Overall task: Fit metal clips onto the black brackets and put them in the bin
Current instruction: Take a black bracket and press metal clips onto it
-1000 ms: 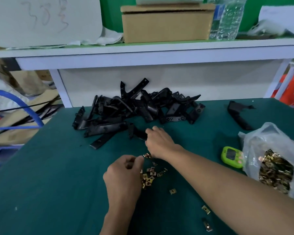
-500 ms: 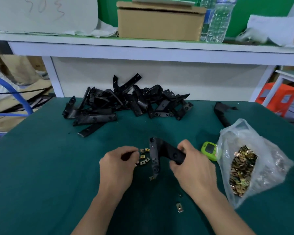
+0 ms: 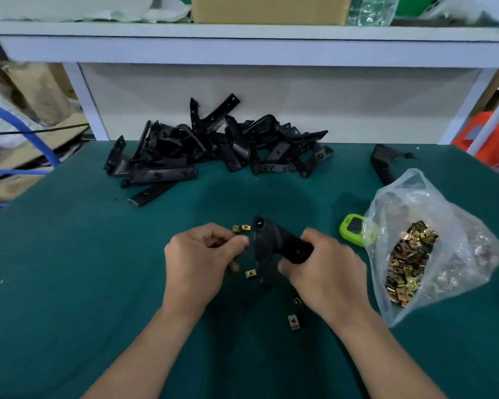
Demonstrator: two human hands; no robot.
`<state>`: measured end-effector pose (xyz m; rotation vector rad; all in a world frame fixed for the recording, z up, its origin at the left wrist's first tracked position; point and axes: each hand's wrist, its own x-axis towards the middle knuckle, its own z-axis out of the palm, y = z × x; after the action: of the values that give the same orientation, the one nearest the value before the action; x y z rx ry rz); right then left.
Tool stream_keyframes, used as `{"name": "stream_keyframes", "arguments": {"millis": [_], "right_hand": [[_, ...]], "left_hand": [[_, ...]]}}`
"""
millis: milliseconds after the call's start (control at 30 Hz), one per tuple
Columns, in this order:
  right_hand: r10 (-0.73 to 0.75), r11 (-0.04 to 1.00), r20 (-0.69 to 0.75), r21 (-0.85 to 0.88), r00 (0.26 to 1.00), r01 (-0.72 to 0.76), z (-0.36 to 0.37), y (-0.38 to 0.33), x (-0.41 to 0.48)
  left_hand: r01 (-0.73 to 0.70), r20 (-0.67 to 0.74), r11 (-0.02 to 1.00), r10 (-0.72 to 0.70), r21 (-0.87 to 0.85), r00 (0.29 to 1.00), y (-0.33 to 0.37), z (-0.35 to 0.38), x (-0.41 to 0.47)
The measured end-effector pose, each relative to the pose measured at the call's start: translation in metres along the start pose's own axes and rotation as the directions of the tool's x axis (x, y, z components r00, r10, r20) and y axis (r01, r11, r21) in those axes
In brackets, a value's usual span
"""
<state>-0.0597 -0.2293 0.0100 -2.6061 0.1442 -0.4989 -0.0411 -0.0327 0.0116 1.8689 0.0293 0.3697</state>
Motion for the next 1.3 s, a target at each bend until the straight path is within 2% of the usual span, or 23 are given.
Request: {"name": "stream_keyframes", "arguments": {"millis": [67,200,267,400,500,567,667,767,933,1067,1200,1300], "right_hand": [[0.001,1.000,0.002,0.012,1.000,-0.001,0.001,0.001,-0.001],[0.019,1.000,0.062,0.011,0.998,-0.020,-0.003,0.005,-0.001],[0.041,0.999,0.071,0.012,0.997,-0.042,-0.004,0.007,0.000],[0.069,0.997,0.065,0.022,0.995,-0.071,-0.004,0.008,0.001],[0.083,0.997,0.058,0.003,0.995,-0.083,-0.003,0.007,0.001],[0.091,0.996,0.059,-0.003,0.994,-0.091,-0.001,0.007,0.002],[0.095,0.995,0.065,-0.005,0.993,-0.095,0.000,0.007,0.001],[0.093,0.996,0.059,0.002,0.994,-0.093,0.001,0.007,0.001],[0.084,0.996,0.061,0.018,0.995,-0.085,0.001,0.008,0.002],[0.083,0.996,0.056,0.019,0.995,-0.085,0.001,0.010,0.002],[0.079,0.996,0.060,0.027,0.995,-0.081,0.002,0.011,0.003],[0.064,0.998,0.058,0.024,0.996,-0.065,0.003,0.009,0.002]], "left_hand": [[0.020,-0.033,0.998,-0.022,-0.060,0.999,0.000,-0.001,0.001],[0.041,-0.042,0.998,-0.043,-0.050,0.998,-0.002,0.004,-0.001],[0.007,-0.015,1.000,-0.007,0.029,1.000,-0.003,0.006,-0.001],[-0.155,0.052,0.971,0.148,0.184,0.988,-0.008,0.007,-0.005],[-0.194,0.070,0.943,0.181,0.271,0.981,-0.009,0.006,-0.001],[-0.170,0.100,0.936,0.146,0.308,0.984,-0.009,0.005,0.001],[-0.123,0.102,0.975,0.105,0.183,0.989,-0.007,0.003,0.000],[-0.106,-0.008,0.991,0.107,0.083,0.994,-0.003,0.001,-0.004],[-0.079,-0.088,0.986,0.092,0.143,0.992,-0.007,0.001,-0.005],[-0.020,-0.043,0.993,0.025,0.118,0.999,-0.011,0.004,-0.001],[0.083,0.043,0.995,-0.081,-0.047,0.996,-0.013,0.006,0.001],[0.103,0.095,0.982,-0.088,-0.157,0.992,-0.009,0.006,0.001]]}}
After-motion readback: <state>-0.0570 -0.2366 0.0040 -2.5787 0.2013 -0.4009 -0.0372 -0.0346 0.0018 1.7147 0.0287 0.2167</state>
